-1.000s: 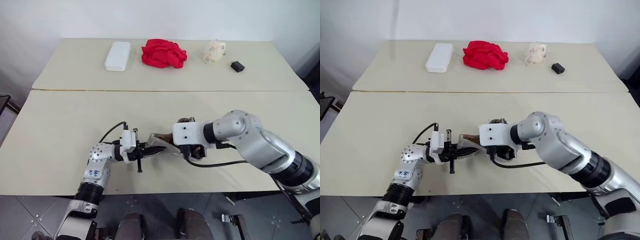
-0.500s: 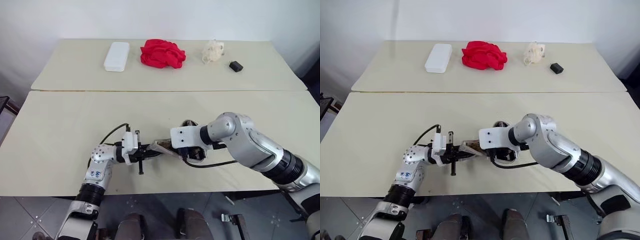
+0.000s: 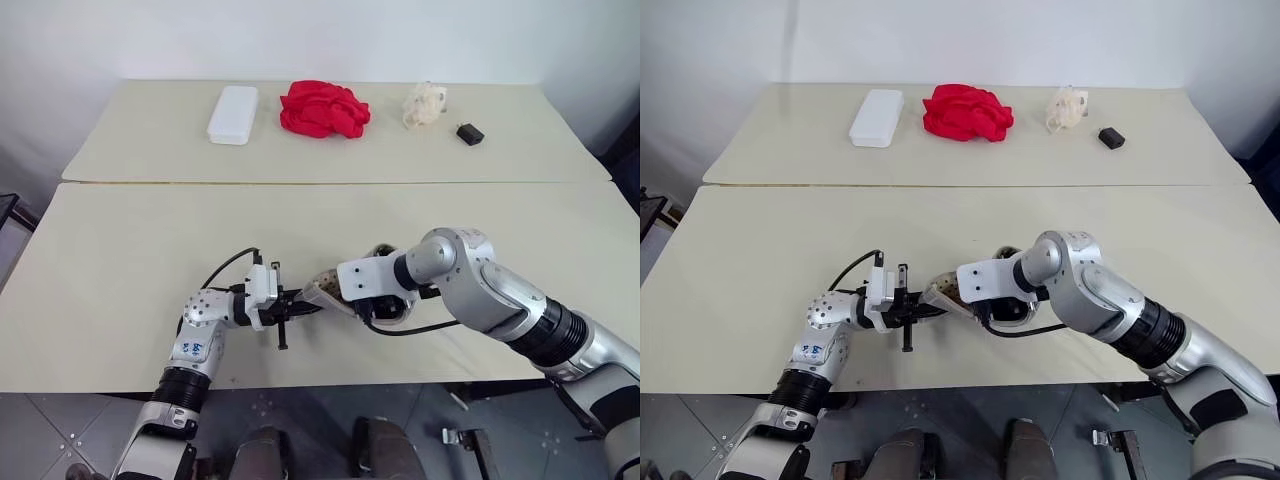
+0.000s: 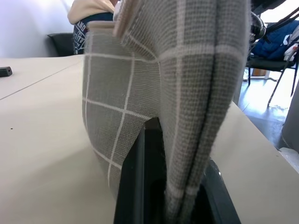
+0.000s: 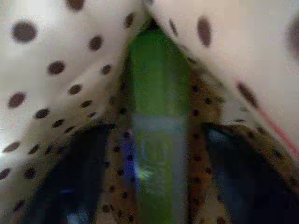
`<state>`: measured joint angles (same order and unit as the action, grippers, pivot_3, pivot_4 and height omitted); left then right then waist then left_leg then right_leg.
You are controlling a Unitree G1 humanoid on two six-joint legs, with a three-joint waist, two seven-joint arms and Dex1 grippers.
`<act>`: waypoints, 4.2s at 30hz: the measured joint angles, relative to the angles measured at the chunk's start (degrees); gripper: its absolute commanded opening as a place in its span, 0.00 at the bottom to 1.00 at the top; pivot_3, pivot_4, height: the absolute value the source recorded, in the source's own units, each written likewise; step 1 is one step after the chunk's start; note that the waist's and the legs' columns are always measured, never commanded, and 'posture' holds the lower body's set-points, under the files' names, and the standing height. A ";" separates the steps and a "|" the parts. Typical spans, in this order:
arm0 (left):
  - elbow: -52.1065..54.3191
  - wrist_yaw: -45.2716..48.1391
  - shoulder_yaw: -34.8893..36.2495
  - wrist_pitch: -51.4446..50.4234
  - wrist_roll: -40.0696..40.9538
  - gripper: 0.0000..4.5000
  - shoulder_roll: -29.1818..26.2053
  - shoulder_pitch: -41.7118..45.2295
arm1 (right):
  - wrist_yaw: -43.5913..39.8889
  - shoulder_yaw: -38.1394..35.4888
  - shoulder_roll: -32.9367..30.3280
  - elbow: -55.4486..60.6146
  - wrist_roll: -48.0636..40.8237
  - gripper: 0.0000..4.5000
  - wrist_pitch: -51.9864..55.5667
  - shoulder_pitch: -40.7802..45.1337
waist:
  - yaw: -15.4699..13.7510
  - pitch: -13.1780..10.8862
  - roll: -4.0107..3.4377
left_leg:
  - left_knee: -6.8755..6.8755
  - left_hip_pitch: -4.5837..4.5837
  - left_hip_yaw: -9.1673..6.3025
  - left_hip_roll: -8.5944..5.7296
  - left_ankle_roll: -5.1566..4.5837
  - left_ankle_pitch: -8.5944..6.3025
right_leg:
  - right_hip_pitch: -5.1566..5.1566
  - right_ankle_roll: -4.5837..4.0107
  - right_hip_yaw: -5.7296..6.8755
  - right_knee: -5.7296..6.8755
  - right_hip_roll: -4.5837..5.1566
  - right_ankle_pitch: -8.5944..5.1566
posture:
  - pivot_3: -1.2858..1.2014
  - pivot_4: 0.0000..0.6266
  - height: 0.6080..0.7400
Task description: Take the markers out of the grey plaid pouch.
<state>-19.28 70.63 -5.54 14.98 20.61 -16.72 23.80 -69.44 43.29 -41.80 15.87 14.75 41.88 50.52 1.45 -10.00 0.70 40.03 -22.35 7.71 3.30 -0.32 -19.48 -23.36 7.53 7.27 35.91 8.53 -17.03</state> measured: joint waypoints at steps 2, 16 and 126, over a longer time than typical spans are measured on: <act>0.01 0.00 0.10 0.00 0.00 0.00 -0.01 0.00 | 0.53 -0.68 0.02 -0.08 1.03 0.33 -0.55 -0.29 | -0.03 0.00 0.00 | 0.00 0.00 0.00 0.00 0.00 0.00 | -0.01 0.00 0.00 0.01 0.00 0.00 | 0.52 0.24 1.00; 3.48 -0.16 0.14 -0.72 0.58 0.00 -0.32 -1.15 | -2.61 -10.07 -1.27 1.90 -5.11 0.25 -7.05 -4.79 | 0.01 -0.02 -0.02 | -0.08 -0.10 0.00 -0.01 0.00 0.00 | -0.11 0.00 0.02 -0.06 0.00 0.00 | 0.52 0.24 1.00; 4.99 -3.48 -1.56 4.46 -0.60 0.00 -3.58 -6.18 | 3.85 -15.58 2.57 -4.73 -15.82 0.12 -10.89 -10.20 | 0.08 0.48 0.20 | -0.08 0.00 -0.53 0.24 0.08 -0.10 | 0.00 -0.25 0.28 -0.09 -0.09 -0.01 | 0.52 0.24 1.00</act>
<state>-14.28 67.15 -7.10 19.44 20.00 -20.31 17.62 -65.59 27.71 -39.23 11.14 -1.08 30.99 40.32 1.53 -9.51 0.90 39.95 -22.35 7.18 3.54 -0.25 -19.58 -23.36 7.27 7.55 35.82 8.45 -17.03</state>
